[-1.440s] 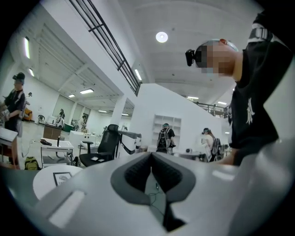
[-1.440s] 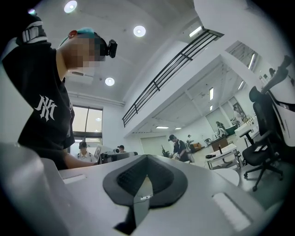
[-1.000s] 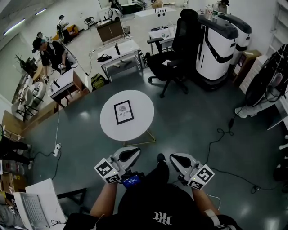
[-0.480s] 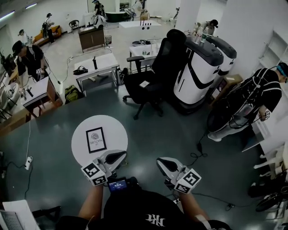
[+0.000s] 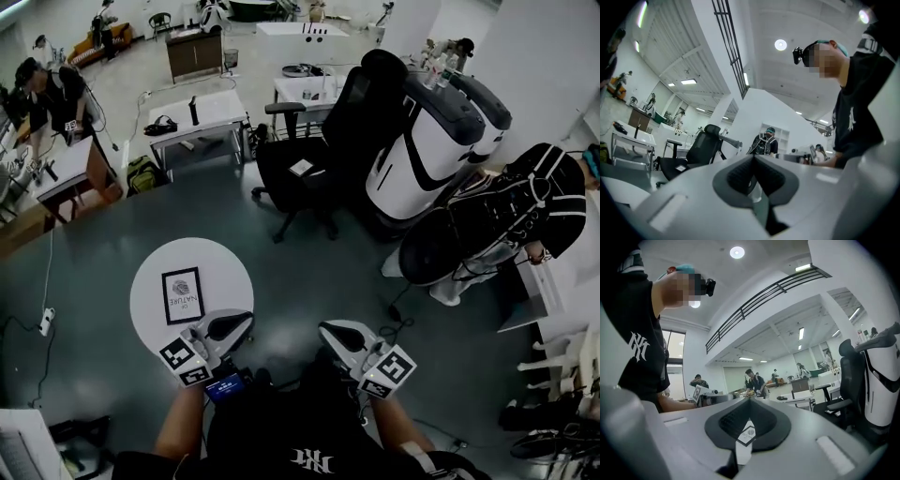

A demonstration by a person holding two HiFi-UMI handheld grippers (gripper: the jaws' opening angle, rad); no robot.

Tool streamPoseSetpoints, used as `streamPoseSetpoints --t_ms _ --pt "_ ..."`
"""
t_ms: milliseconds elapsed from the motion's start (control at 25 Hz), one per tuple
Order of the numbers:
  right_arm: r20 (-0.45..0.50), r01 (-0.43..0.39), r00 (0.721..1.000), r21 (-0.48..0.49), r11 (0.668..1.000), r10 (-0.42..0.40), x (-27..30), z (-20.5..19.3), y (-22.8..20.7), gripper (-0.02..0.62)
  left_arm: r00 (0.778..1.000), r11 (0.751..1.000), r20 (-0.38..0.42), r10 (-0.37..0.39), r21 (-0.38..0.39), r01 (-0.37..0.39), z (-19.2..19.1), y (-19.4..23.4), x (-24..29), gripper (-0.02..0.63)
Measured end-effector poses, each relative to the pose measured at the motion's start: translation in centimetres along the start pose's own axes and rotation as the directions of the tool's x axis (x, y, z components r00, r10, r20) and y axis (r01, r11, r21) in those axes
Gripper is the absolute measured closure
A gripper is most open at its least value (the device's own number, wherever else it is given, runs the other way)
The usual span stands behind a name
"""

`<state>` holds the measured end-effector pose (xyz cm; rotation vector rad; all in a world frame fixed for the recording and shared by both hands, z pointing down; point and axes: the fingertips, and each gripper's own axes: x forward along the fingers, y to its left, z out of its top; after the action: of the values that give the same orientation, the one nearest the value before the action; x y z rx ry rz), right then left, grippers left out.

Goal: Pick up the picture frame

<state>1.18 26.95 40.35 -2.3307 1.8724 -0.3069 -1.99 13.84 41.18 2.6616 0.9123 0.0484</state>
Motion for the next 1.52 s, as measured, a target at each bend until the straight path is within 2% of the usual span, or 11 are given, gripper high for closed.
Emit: streamPoseSetpoints --t_ms 160,280,440,560,680,840,960,1160,1240,1320,1520 --pt "-0.016 -0.086 0.996 0.009 0.996 0.086 3.2 -0.1 -4.8 0.595 0.993 0.993 -0.001 0.115 -0.004 -0.115 -0.1 2.7 1.3 0.603" --pt "-0.022 -0.155 0.988 -0.044 0.987 0.155 5.6 1.4 -7.9 0.595 0.978 0.978 0.018 0.210 -0.003 -0.210 0.3 4.7 2.9 0.603" --pt "-0.031 -0.263 0.965 -0.084 0.961 0.261 6.1 3.4 -13.5 0.595 0.946 0.948 0.061 0.318 -0.003 -0.318 0.8 6.8 8.0 0.603" --pt "-0.048 -0.307 0.951 -0.053 0.950 0.305 5.5 3.6 -18.2 0.595 0.925 0.929 0.093 0.369 0.002 -0.371 1.4 7.6 11.8 0.603" --pt "-0.074 -0.357 0.932 -0.010 0.934 0.355 5.4 3.4 -20.9 0.595 0.890 0.895 0.112 0.443 0.002 -0.446 2.0 7.7 13.2 0.603" --pt "-0.100 -0.453 0.885 0.036 0.891 0.455 6.5 2.7 -20.9 0.595 0.817 0.826 0.129 0.563 -0.041 -0.562 1.7 6.5 11.7 0.603" --pt "-0.120 -0.508 0.850 0.074 0.858 0.513 7.8 1.9 -19.9 0.595 0.745 0.756 0.129 0.654 -0.099 -0.647 0.9 5.5 9.4 0.603" --pt "-0.161 -0.576 0.789 0.144 0.805 0.593 10.8 -1.0 -17.7 0.595 0.579 0.597 0.149 0.802 -0.184 -0.781 -0.1 5.4 3.3 0.603" --pt "-0.185 -0.611 0.753 0.161 0.775 0.631 12.2 -1.9 -16.6 0.595 0.527 0.545 0.140 0.838 -0.210 -0.812 -0.7 5.6 0.9 0.603" --pt "-0.207 -0.637 0.726 0.159 0.755 0.656 14.2 -2.2 -15.8 0.595 0.486 0.505 0.137 0.863 -0.232 -0.831 -1.1 6.0 -1.0 0.603" --pt "-0.232 -0.665 0.700 0.130 0.735 0.675 20.3 -1.1 -13.0 0.595 0.401 0.429 0.152 0.903 -0.263 -0.864 -0.3 8.9 -6.0 0.603"
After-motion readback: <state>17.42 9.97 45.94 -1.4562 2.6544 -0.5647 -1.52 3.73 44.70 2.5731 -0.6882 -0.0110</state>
